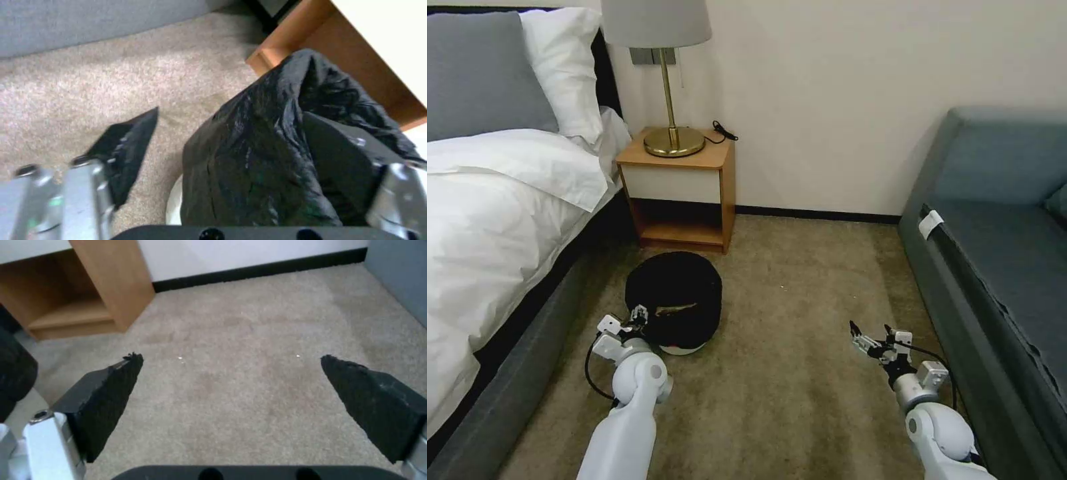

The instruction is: Pick up the trash bin, then pick up the garbage on the floor and place it into the trash bin.

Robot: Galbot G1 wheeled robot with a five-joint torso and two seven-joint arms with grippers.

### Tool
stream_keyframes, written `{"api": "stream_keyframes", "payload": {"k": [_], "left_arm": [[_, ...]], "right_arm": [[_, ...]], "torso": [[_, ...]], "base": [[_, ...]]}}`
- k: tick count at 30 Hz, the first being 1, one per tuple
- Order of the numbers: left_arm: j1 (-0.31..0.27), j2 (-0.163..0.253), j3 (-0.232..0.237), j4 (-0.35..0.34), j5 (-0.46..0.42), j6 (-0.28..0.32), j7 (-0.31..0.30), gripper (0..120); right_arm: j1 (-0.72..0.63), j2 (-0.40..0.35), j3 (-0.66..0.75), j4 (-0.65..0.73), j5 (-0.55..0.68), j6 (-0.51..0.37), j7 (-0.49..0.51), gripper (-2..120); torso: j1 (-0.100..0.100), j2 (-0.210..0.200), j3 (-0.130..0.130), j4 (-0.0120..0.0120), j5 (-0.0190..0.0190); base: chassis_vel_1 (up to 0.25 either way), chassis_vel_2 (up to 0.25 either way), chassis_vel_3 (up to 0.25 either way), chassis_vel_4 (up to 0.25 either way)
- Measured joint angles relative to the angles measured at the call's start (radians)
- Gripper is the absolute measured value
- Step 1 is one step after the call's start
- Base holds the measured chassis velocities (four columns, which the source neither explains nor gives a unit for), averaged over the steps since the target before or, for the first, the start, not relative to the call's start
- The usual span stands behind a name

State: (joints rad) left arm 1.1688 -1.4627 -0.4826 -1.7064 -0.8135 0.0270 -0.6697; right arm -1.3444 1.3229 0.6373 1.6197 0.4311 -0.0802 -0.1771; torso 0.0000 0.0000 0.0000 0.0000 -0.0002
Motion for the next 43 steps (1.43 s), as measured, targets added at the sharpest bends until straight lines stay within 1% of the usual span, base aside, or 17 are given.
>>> {"api": "stream_keyframes", "payload": {"k": [5, 8, 9, 12, 13, 16, 19, 21, 22, 24, 25, 27, 29, 32, 35, 37, 43], "left_arm": [[0.055, 0.021, -0.005, -0.074, 0.011, 0.015, 0.016, 100], [0.106, 0.034, -0.007, -0.116, 0.073, 0.013, 0.049, 100], [0.106, 0.034, -0.007, -0.116, 0.073, 0.013, 0.049, 100], [0.175, 0.053, -0.007, -0.158, 0.193, -0.021, 0.118, 100], [0.175, 0.053, -0.007, -0.158, 0.193, -0.021, 0.118, 100], [0.241, 0.077, -0.003, -0.213, 0.267, -0.033, 0.183, 100], [0.258, 0.084, -0.003, -0.225, 0.305, -0.041, 0.204, 100], [0.286, 0.094, -0.002, -0.242, 0.398, -0.067, 0.242, 100], [0.286, 0.094, -0.002, -0.242, 0.398, -0.067, 0.242, 100], [0.312, 0.103, 0.004, -0.257, 0.492, -0.092, 0.277, 100], [0.312, 0.103, 0.004, -0.257, 0.492, -0.092, 0.277, 100], [0.333, 0.111, 0.014, -0.269, 0.589, -0.121, 0.312, 100], [0.336, 0.112, 0.016, -0.27, 0.607, -0.126, 0.318, 100], [0.35, 0.115, 0.027, -0.273, 0.691, -0.162, 0.338, 100], [0.355, 0.115, 0.03, -0.273, 0.708, -0.171, 0.341, 100], [0.367, 0.111, 0.04, -0.272, 0.732, -0.193, 0.345, 100], [0.386, 0.107, 0.056, -0.276, 0.754, -0.217, 0.365, 100]], "right_arm": [[-0.017, 0.009, 0.0, 0.027, -0.005, -0.001, 0.002, 100], [-0.028, 0.02, 0.0, 0.047, -0.011, -0.001, 0.005, 100], [-0.028, 0.02, 0.0, 0.047, -0.011, -0.001, 0.005, 100], [-0.037, 0.033, -0.002, 0.071, -0.013, 0.003, 0.008, 100], [-0.037, 0.033, -0.002, 0.071, -0.013, 0.003, 0.008, 100], [-0.043, 0.042, -0.005, 0.085, -0.014, 0.01, 0.011, 100], [-0.045, 0.044, -0.006, 0.09, -0.014, 0.013, 0.013, 100], [-0.048, 0.05, -0.007, 0.097, -0.014, 0.019, 0.015, 100], [-0.048, 0.05, -0.007, 0.097, -0.014, 0.019, 0.015, 100], [-0.051, 0.056, -0.006, 0.101, -0.014, 0.026, 0.016, 100], [-0.051, 0.056, -0.006, 0.101, -0.014, 0.026, 0.016, 100], [-0.055, 0.061, -0.004, 0.107, -0.014, 0.035, 0.017, 100], [-0.055, 0.062, -0.004, 0.108, -0.013, 0.037, 0.017, 100], [-0.058, 0.07, 0.001, 0.114, -0.005, 0.056, 0.019, 100], [-0.059, 0.073, 0.002, 0.114, -0.003, 0.065, 0.019, 100], [-0.058, 0.083, 0.003, 0.105, 0.004, 0.111, 0.017, 100], [-0.057, 0.093, 0.005, 0.101, 0.007, 0.13, 0.016, 100]], "torso": [[0.0, 0.0, 0.0, 0.0, 0.0002], [0.0, 0.0, 0.0, 0.0, 0.0001], [0.0, 0.0, 0.0, 0.0, 0.0001], [0.0, 0.0, 0.0, 0.0001, 0.0001], [0.0, 0.0, 0.0, 0.0001, 0.0001], [0.0, 0.0, 0.0, 0.0001, 0.0001], [0.0, 0.0, 0.0, 0.0, 0.0], [0.0, 0.0, 0.0, 0.0001, 0.0001], [0.0, 0.0, 0.0, 0.0001, 0.0001], [0.0, 0.0, 0.0, 0.0, 0.0002], [0.0, 0.0, 0.0, 0.0, 0.0002], [0.0, 0.0, 0.0, 0.0001, 0.0001], [0.0, 0.0, 0.0, 0.0, 0.0002], [0.0, 0.0, 0.0, 0.0, 0.0001], [0.0, 0.0, 0.0, 0.0, 0.0002], [0.0, 0.0, 0.0, 0.0, 0.0002], [0.0, 0.0, 0.0, 0.0001, 0.0001]], "base": [[0.0, 0.0, 0.0, 0.0], [0.0, 0.0, 0.0, 0.0], [0.0, 0.0, 0.0, 0.0], [0.0, 0.0, 0.0, 0.0], [0.0, 0.0, 0.0, 0.0], [0.0, 0.0, 0.0, 0.0], [0.0, 0.0, 0.0, 0.0], [0.0, 0.0, 0.0, 0.0], [0.0, 0.0, 0.0, 0.0], [0.0, 0.0, 0.0, 0.0], [0.0, 0.0, 0.0, 0.0], [0.0, 0.0, 0.0, 0.0], [0.0, 0.0, 0.0, 0.0], [0.0, 0.0, 0.0, 0.0], [0.0, 0.0, 0.0, 0.0], [0.0, 0.0, 0.0, 0.0], [0.0, 0.0, 0.0, 0.0]]}}
